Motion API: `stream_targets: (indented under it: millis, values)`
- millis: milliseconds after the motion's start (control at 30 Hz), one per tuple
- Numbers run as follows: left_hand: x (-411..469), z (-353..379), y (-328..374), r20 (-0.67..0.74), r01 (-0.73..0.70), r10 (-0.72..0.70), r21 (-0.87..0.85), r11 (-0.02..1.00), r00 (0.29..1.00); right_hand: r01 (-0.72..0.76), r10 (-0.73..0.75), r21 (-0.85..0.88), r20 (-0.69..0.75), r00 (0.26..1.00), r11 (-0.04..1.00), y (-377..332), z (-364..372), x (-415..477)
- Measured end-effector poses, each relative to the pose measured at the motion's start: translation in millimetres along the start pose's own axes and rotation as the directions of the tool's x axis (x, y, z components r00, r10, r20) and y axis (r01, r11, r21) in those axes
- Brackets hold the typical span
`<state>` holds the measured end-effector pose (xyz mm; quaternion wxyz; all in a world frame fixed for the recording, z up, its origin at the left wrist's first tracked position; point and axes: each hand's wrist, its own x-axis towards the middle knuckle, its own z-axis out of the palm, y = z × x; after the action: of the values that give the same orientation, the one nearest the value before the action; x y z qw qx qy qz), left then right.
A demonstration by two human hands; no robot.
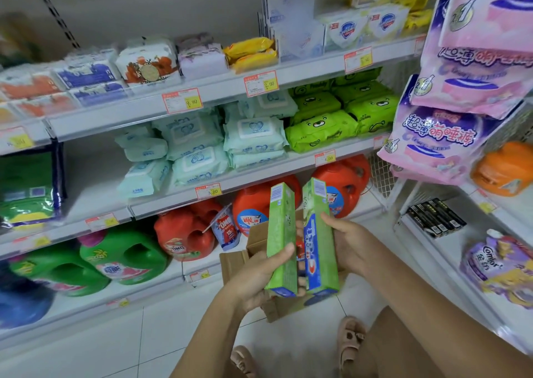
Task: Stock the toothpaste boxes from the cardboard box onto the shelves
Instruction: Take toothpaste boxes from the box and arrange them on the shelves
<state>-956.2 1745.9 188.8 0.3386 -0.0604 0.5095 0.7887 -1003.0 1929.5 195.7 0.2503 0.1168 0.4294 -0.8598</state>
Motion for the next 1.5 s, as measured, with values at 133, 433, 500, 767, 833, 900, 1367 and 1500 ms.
stream_targets:
  millis: [133,433,500,767,833,900,1367,1500]
  values:
    - [4.5,14.8,8.3,-0.197,-0.029,0.058,0.144,0.989,0.979,-0.042,0.035,0.144,0.049,0.998,0.989,8.5,-12.5,-8.6]
    - [7.4,30.1,3.1,-0.417,-0.159,0.227,0.191,0.969,0.880,-0.049,0.045,0.048,0.066,0.997,0.998,8.2,-13.4,-18.3]
    - [4.4,31.6,-0.4,-0.395,-0.179,0.239,0.182,0.967,0.887,-0.058,0.058,-0.012,0.031,0.998,0.998,6.5,-14.0,-18.0]
    - [-22.9,36.0,-1.1,-0.212,-0.188,0.192,0.038,0.981,0.958,-0.007,0.007,0.005,-0.046,0.999,1.000,-3.9,-1.0,-22.6]
    - [-28.8,35.3,2.1,-0.171,-0.207,0.213,0.049,0.977,0.962,0.013,-0.013,-0.009,-0.038,0.999,1.000,-5.5,0.8,-25.1]
    - [-31.5,34.4,4.8,-0.143,-0.222,0.230,0.070,0.973,0.963,0.029,-0.028,0.016,-0.017,0.999,0.999,-8.3,3.8,-29.7]
    - [-34.7,61.1,23.2,-0.050,-0.239,0.241,0.034,0.970,0.969,0.297,-0.300,0.050,0.048,0.953,0.953,-12.3,44.2,-66.7]
    - [-40.0,73.0,33.2,-0.021,-0.219,0.224,0.134,0.967,0.974,0.327,-0.330,-0.079,-0.034,0.943,0.942,-14.4,57.9,-67.7]
